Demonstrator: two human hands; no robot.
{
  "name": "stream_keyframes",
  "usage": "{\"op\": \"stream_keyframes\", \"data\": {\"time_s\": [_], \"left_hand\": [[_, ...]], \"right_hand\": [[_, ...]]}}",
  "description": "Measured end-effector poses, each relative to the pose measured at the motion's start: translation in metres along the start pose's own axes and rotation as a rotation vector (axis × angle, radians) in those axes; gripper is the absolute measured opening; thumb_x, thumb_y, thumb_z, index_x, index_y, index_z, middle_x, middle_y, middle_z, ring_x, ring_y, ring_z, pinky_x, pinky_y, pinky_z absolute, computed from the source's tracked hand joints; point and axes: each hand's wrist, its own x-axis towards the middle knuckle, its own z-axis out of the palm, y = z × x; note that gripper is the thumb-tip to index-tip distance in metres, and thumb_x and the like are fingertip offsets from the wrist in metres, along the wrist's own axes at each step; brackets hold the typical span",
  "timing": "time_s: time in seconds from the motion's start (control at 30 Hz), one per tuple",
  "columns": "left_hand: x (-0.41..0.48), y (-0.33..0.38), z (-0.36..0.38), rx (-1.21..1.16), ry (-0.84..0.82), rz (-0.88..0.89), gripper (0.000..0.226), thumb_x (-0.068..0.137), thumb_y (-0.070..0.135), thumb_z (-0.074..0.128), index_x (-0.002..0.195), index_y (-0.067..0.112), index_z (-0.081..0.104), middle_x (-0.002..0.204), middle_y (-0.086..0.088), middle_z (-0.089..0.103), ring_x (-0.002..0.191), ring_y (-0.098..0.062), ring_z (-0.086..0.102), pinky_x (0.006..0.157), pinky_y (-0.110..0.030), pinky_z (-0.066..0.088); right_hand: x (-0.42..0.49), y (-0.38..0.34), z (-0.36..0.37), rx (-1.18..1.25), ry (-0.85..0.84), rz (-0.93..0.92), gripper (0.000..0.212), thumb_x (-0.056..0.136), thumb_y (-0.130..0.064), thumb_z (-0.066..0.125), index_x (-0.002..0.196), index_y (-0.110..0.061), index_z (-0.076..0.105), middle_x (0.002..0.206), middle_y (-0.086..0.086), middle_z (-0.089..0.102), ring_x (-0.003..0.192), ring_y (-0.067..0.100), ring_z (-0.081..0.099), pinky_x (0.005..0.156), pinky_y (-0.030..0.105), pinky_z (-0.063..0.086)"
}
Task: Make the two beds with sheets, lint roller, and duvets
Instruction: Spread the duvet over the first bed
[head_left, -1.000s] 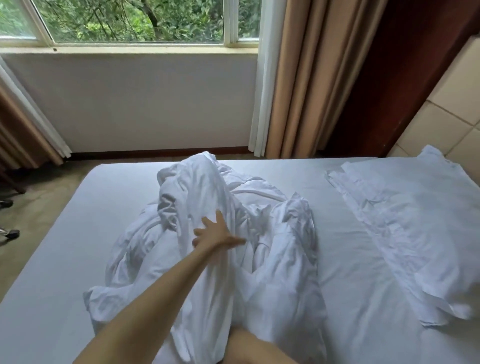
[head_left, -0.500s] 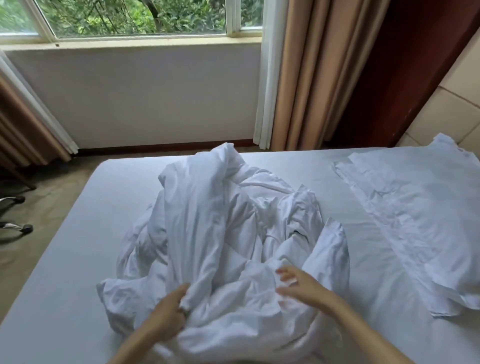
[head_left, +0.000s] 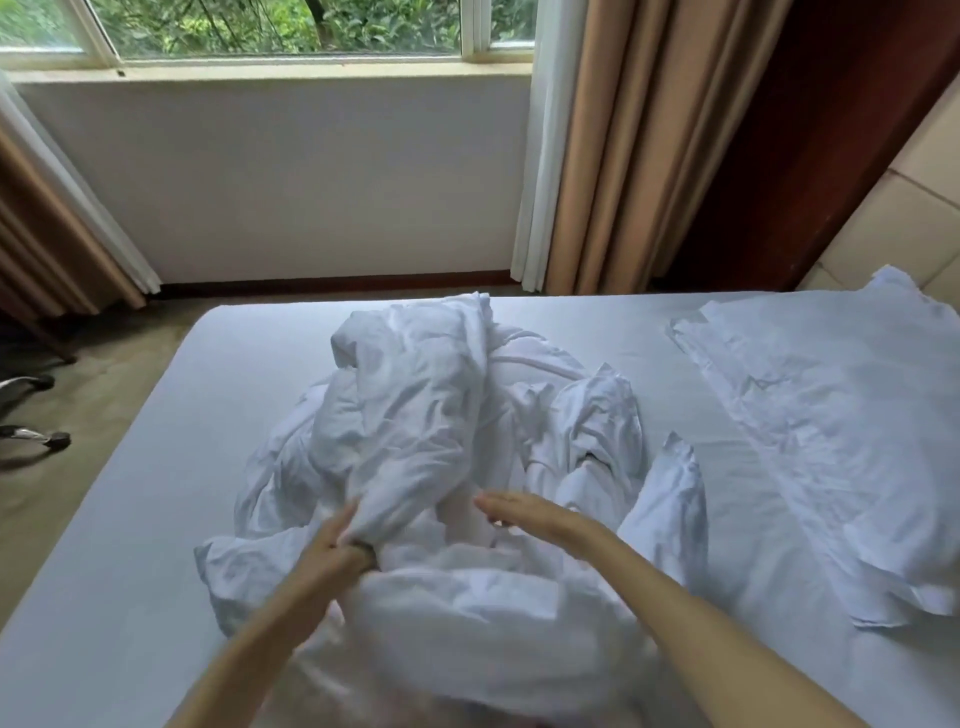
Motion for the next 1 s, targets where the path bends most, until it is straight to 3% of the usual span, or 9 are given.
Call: {"op": "stream_keyframes", "data": {"time_s": [0.1,0.2,0.33,0.4,0.53,0.67,0.8,0.9,1.0], "left_hand": [[0.065,0.035,-0.024,0.031,0.134,0.087,0.061,0.048,0.01,0.051,0.109,0.008,0.057,0.099,-0.009,0.061,0.096,-0.028,0.056,0.071,-0.028,0.047],[0.137,0.07,-0.027,-0.1,0.318,0.122,0.043,0.059,0.0,0.051,0.101,0.007,0.053,0.088,-0.005,0.059,0.087,-0.028,0.058,0.061,-0.028,0.048],[0.176,0.08,0.01,-0.023,0.357,0.109,0.038,0.073,-0.004,0.048,0.11,0.006,0.05,0.101,-0.012,0.057,0.1,-0.033,0.059,0.071,-0.031,0.048],[0.166,0.075,0.037,0.184,0.284,0.108,0.046,0.077,0.004,0.052,0.122,0.003,0.045,0.114,-0.015,0.054,0.109,-0.034,0.053,0.086,-0.037,0.047],[0.106,0.051,0.093,0.876,0.296,0.735,0.075,0.079,0.037,0.057,0.145,0.014,0.031,0.153,-0.019,0.019,0.142,-0.038,0.016,0.106,-0.051,0.023],[0.042,0.031,0.15,1.075,-0.18,1.287,0.07,0.081,0.052,0.051,0.143,0.021,0.038,0.158,-0.005,0.02,0.146,-0.024,0.014,0.105,-0.063,0.027],[0.017,-0.015,0.184,1.287,-0.238,0.884,0.105,0.06,0.079,0.043,0.141,0.013,0.039,0.154,-0.013,0.028,0.142,-0.03,0.019,0.098,-0.066,0.034],[0.016,-0.056,0.189,1.452,-0.372,0.693,0.131,0.041,0.086,0.048,0.15,0.016,0.024,0.157,-0.02,0.013,0.143,-0.043,0.008,0.101,-0.072,0.012],[0.045,-0.083,0.168,1.535,-0.34,0.589,0.123,0.034,0.053,0.077,0.145,0.019,0.035,0.158,-0.012,0.011,0.146,-0.036,0.003,0.102,-0.073,0.007]], "right_hand": [[-0.023,0.04,-0.031,-0.212,0.04,0.211,0.048,0.1,-0.042,0.036,0.14,-0.017,0.044,0.144,0.0,0.044,0.134,0.017,0.037,0.113,0.03,0.026],[-0.052,0.046,-0.049,-0.009,-0.045,0.048,0.075,0.086,-0.069,0.036,0.145,-0.024,0.033,0.146,-0.011,0.036,0.135,0.008,0.034,0.114,0.026,0.024],[-0.058,0.056,-0.046,-0.651,0.108,0.076,0.066,0.08,-0.052,0.067,0.135,-0.025,0.043,0.132,-0.005,0.052,0.117,0.017,0.05,0.095,0.026,0.039],[-0.052,0.071,-0.039,-0.875,0.231,0.225,0.052,0.086,-0.047,0.061,0.126,-0.015,0.053,0.128,0.007,0.057,0.114,0.026,0.055,0.09,0.031,0.042],[-0.062,0.06,-0.059,-0.738,0.497,0.223,0.032,0.096,-0.031,0.041,0.119,-0.017,0.059,0.125,0.012,0.059,0.112,0.031,0.056,0.087,0.033,0.043],[-0.08,-0.019,-0.121,-0.739,0.931,-0.03,0.025,0.095,-0.024,0.042,0.109,-0.023,0.062,0.12,0.014,0.062,0.108,0.034,0.058,0.084,0.036,0.044],[-0.095,-0.117,-0.169,-0.648,1.26,-0.324,0.025,0.091,-0.023,0.047,0.107,-0.025,0.066,0.108,0.016,0.066,0.103,0.037,0.059,0.077,0.033,0.042],[-0.094,-0.174,-0.187,-0.619,1.422,-0.505,0.03,0.085,-0.017,0.047,0.108,-0.027,0.064,0.105,0.011,0.069,0.103,0.035,0.059,0.082,0.033,0.042],[-0.077,-0.189,-0.187,-0.738,1.184,-0.552,0.046,0.086,-0.013,0.047,0.129,-0.031,0.051,0.13,0.002,0.057,0.127,0.025,0.044,0.113,0.045,0.02]]}}
